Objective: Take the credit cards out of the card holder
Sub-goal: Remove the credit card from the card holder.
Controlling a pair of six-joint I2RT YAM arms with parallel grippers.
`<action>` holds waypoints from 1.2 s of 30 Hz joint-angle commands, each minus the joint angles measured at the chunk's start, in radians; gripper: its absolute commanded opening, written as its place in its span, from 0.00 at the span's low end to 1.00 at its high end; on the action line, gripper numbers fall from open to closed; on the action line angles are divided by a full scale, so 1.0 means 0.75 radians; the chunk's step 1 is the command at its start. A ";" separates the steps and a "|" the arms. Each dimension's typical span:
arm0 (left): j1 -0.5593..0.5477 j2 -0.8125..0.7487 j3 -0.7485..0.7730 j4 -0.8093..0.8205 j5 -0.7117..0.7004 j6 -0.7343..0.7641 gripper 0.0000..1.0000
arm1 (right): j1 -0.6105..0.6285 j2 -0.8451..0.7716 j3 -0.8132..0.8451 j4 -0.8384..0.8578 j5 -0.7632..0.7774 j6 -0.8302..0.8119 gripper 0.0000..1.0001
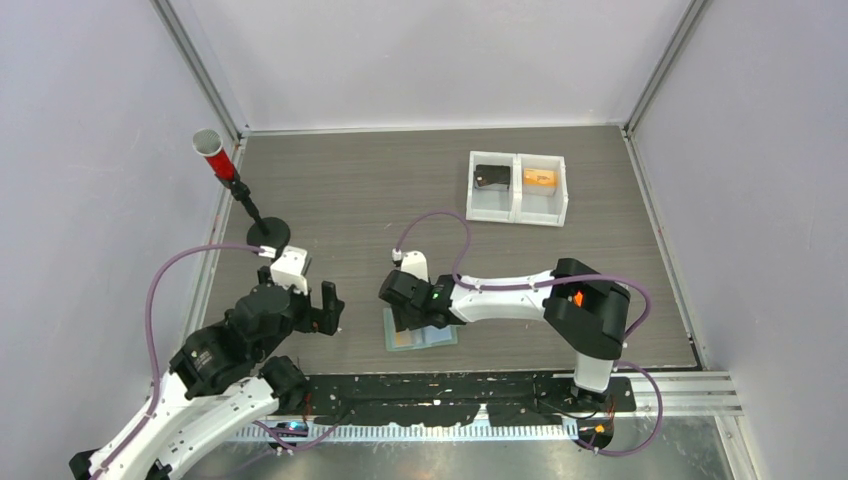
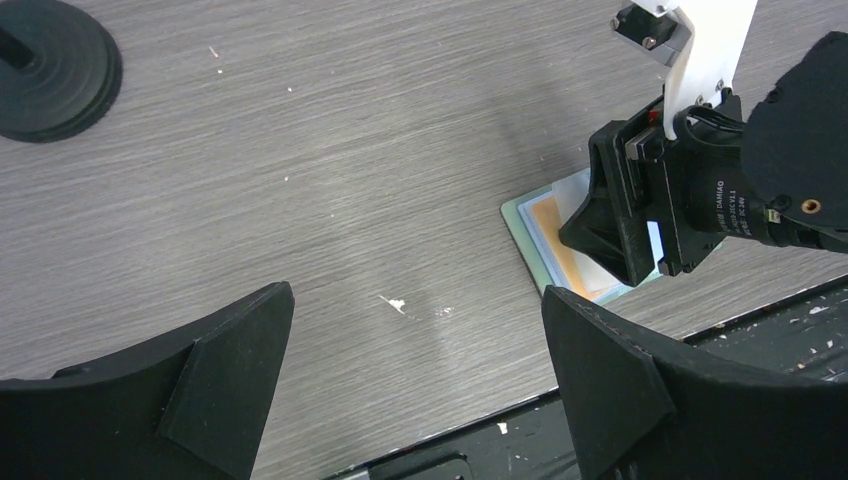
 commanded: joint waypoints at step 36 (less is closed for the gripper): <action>0.027 0.910 -0.267 0.761 0.644 -0.415 0.32 | -0.252 -0.459 -0.791 1.088 -0.539 -0.013 0.40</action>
